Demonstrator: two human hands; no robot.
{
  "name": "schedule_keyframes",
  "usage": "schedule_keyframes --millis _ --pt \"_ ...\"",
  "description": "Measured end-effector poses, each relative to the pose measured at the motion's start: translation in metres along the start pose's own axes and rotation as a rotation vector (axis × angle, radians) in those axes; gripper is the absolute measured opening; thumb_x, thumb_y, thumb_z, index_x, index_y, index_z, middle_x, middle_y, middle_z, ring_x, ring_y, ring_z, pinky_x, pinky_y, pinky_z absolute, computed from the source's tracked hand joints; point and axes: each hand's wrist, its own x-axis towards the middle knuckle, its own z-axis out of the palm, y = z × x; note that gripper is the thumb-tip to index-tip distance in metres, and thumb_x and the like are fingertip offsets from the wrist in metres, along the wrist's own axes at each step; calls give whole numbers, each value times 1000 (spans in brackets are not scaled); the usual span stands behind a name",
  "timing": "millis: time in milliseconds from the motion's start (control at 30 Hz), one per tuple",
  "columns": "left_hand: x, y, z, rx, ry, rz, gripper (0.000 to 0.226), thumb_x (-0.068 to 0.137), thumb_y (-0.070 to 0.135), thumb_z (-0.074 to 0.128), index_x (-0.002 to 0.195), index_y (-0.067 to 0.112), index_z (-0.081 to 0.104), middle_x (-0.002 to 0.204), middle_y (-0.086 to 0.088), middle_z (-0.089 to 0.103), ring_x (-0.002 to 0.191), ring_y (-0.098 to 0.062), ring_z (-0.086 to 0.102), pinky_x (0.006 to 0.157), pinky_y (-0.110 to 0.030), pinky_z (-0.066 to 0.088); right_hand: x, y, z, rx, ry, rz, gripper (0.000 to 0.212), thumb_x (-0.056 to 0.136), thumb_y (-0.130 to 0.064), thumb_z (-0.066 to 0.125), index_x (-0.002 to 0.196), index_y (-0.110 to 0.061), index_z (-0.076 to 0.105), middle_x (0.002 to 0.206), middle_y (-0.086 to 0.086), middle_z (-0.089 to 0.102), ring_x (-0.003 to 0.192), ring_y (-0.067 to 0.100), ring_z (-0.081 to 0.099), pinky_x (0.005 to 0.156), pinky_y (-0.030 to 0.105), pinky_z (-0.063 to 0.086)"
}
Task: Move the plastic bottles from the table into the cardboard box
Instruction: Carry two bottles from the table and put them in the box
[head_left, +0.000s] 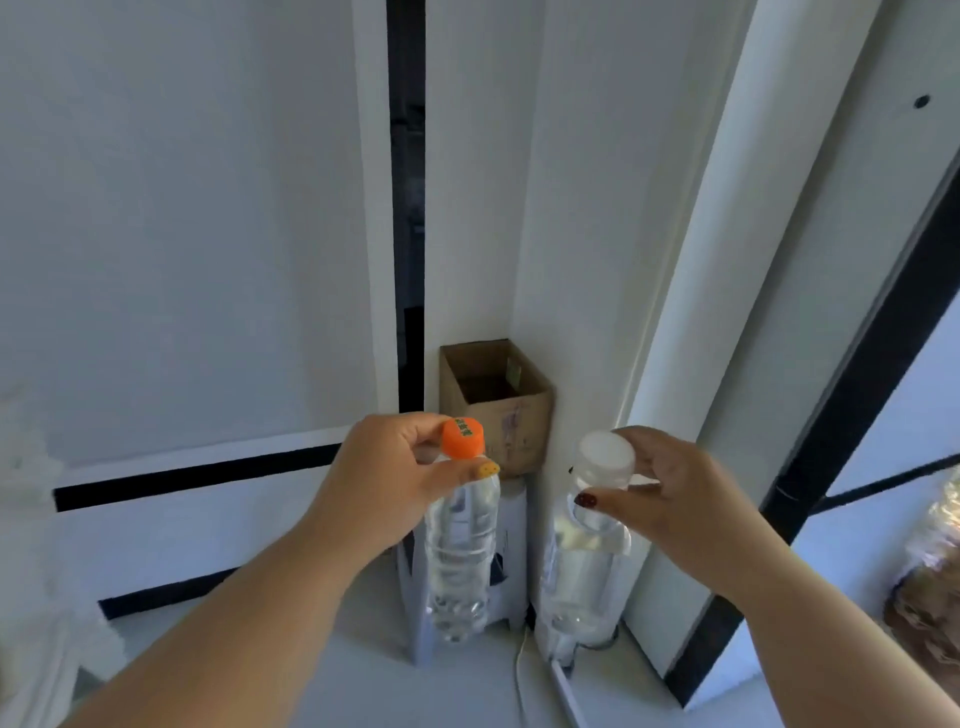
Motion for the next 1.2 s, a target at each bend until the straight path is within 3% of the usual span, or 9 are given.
schedule_keyframes --millis 233,333,500,567,667,833,967,1033,1200 --pt "164 -38 26 54 69 -47 26 76 42 76 99 29 76 98 19 76 95 9 67 76 -3 41 178 31 -24 17 0 -79 32 77 -32 79 104 -39 64 101 -17 73 90 -4 69 74 12 48" --pt "237 -66 34 56 84 -37 24 78 44 74 99 32 75 95 25 72 91 16 62 73 0 37 254 45 -18 13 22 -121 26 80 -28 77 97 -41 62 99 -16 73 91 -7 66 69 3 48" --pt "356 -121 38 37 96 -8 20 79 41 76 97 35 74 90 27 71 89 20 61 72 -1 42 382 74 1 12 72 -140 24 80 -27 76 101 -33 65 100 -11 74 99 7 69 89 31 55" --pt "398 -141 38 7 101 -15 22 78 39 77 98 33 75 91 28 71 91 20 62 75 -1 44 428 84 8 7 72 -122 24 82 -28 76 102 -33 65 100 -13 74 100 5 68 87 28 55" --pt "457 -172 44 7 90 -47 30 78 38 77 105 27 76 96 26 71 96 14 62 78 -4 40 495 99 20 15 35 -79 23 84 -29 74 103 -34 63 100 -19 70 99 -2 65 76 12 46" --pt "533 -229 66 66 36 -153 33 79 39 77 110 26 74 104 18 71 100 2 63 88 -17 43 592 140 50 23 -69 11 31 81 -24 77 108 -27 64 103 -13 69 98 6 65 83 22 49" --pt "570 -286 93 22 -11 -267 15 76 35 81 85 41 70 89 21 71 88 14 61 70 -4 43 653 193 87 -54 -148 82 30 79 -23 78 104 -31 62 102 -10 69 97 11 64 84 29 50" --pt "583 -316 109 13 -34 -342 19 75 30 84 84 39 70 87 17 72 82 8 64 66 -1 44 677 221 108 -114 -191 113 28 81 -21 74 102 -33 59 101 -7 67 96 14 62 79 28 47" --pt "608 -386 145 180 -156 -492 25 74 34 83 97 32 73 92 12 72 88 -4 65 84 -27 56 717 280 158 -194 -310 155 15 83 -19 67 97 -21 61 94 2 66 88 23 64 73 35 52"
